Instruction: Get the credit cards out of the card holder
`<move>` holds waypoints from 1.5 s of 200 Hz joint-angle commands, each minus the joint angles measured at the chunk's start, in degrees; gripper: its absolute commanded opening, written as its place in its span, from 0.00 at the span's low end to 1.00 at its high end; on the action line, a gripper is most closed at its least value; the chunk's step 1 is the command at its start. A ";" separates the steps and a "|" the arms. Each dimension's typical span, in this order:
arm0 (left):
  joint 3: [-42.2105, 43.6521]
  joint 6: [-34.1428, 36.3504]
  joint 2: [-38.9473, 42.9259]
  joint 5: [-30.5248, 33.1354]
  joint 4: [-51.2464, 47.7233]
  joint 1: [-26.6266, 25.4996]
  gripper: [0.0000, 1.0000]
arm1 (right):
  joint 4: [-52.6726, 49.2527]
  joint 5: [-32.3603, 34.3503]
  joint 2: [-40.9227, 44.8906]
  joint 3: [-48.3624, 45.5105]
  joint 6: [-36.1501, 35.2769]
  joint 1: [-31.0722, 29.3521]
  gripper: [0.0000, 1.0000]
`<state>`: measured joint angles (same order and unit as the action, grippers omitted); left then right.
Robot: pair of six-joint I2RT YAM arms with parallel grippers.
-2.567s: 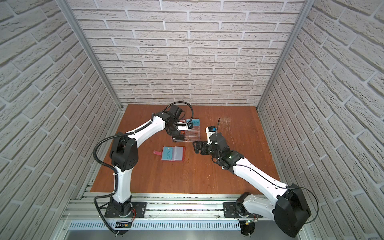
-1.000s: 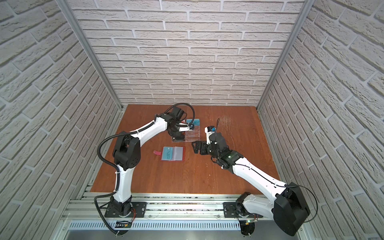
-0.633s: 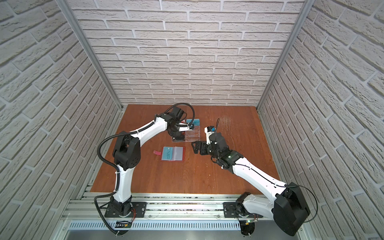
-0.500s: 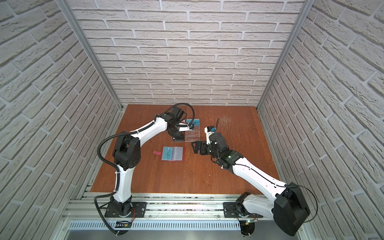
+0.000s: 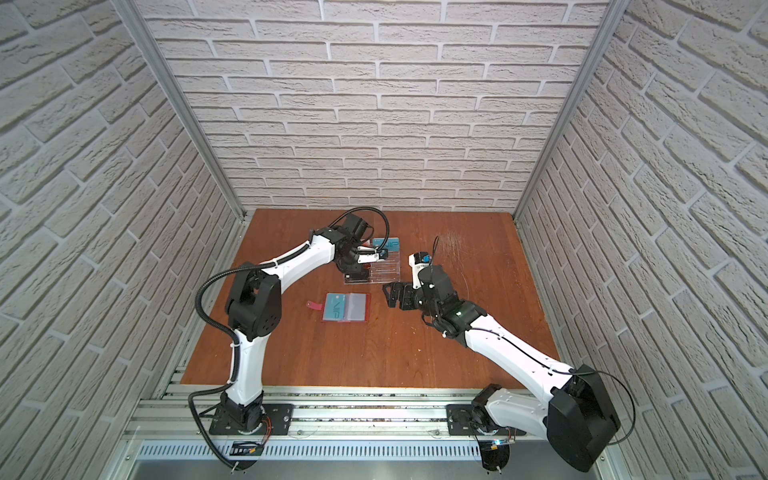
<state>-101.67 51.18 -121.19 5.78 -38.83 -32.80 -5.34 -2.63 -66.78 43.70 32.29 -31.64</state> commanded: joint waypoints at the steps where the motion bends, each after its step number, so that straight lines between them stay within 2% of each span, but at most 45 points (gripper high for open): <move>1: 0.82 0.24 -0.55 0.05 1.03 -0.25 0.12 | 2.60 -0.18 0.11 -0.37 -0.38 0.26 1.00; 89: 1.40 -0.54 0.91 0.93 3.41 -0.38 0.15 | 2.79 -0.52 -0.18 -0.32 -0.30 0.26 1.00; 132: 3.48 -1.07 4.61 1.39 5.86 -0.40 0.18 | 2.92 -0.87 -0.66 -0.29 -0.14 0.26 1.00; 198: 11.83 -2.37 13.00 1.69 11.42 -0.61 0.25 | 3.06 -1.23 -0.88 -0.36 -0.04 0.26 1.00; 224: 14.78 -5.63 17.31 2.62 14.90 -0.77 0.28 | 3.15 -1.19 -1.09 -0.31 -0.03 0.26 1.00; 233: 15.94 -7.30 19.45 2.66 16.63 -0.93 0.33 | 3.12 -1.18 -1.07 -0.29 0.03 0.26 1.00; 254: 19.22 -11.09 25.16 2.65 21.28 -1.44 0.55 | 3.14 -1.04 -1.02 -0.39 0.05 0.26 1.00; 263: 20.54 -13.26 27.66 2.97 22.91 -1.87 0.71 | 3.14 -1.06 -0.98 -0.51 0.05 0.26 1.00; 272: 21.86 -15.87 30.53 3.55 24.88 -2.38 0.97 | 3.15 -1.06 -0.91 -0.52 0.05 0.26 1.00; 300: 27.77 -26.59 38.37 6.54 32.85 -3.15 0.98 | 3.20 -1.01 -0.99 -0.51 -0.12 0.26 1.00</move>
<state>-77.93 35.81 -89.17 9.45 -17.04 -35.24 -4.91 -3.64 -67.68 43.70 32.34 -31.64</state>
